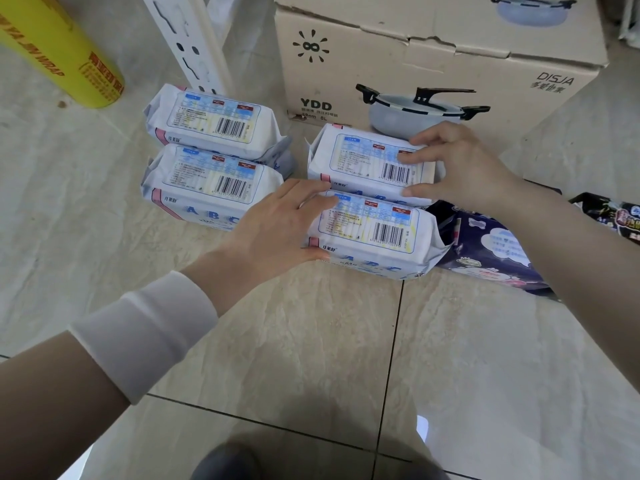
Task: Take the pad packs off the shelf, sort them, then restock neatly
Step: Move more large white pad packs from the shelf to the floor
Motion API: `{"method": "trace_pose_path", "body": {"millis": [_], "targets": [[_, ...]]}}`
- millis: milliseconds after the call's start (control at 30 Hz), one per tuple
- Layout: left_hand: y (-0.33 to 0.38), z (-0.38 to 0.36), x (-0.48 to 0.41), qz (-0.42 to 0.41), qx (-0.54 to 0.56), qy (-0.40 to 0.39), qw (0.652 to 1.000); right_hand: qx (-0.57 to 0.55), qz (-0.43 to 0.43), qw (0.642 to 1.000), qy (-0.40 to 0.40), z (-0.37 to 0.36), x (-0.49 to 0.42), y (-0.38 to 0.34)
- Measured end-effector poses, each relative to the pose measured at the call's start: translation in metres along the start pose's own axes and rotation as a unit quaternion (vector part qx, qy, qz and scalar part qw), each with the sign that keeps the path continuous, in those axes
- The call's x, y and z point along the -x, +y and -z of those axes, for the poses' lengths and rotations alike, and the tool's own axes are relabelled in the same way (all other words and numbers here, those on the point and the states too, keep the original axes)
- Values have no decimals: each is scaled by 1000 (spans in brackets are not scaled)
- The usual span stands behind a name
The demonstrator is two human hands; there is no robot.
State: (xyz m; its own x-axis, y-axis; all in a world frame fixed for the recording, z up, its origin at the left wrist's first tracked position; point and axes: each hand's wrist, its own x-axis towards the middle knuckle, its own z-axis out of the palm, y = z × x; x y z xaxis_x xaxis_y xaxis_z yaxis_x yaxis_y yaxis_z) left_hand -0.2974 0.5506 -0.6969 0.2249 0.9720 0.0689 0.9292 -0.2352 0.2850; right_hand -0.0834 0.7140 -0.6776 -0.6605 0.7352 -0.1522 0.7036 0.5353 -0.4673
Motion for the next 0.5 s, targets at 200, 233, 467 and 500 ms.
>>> {"method": "trace_pose_path", "body": {"millis": [200, 233, 467, 500], "targets": [[2, 13, -2, 3, 25, -4, 1000, -10, -4, 1000, 28, 5, 6, -8], [5, 21, -3, 8, 30, -4, 1000, -21, -12, 999, 39, 9, 9, -13], [53, 132, -10, 112, 42, -35, 992, -49, -58, 996, 40, 81, 53, -84], [63, 153, -10, 129, 34, -44, 990, -44, -59, 996, 43, 95, 60, -97]]}}
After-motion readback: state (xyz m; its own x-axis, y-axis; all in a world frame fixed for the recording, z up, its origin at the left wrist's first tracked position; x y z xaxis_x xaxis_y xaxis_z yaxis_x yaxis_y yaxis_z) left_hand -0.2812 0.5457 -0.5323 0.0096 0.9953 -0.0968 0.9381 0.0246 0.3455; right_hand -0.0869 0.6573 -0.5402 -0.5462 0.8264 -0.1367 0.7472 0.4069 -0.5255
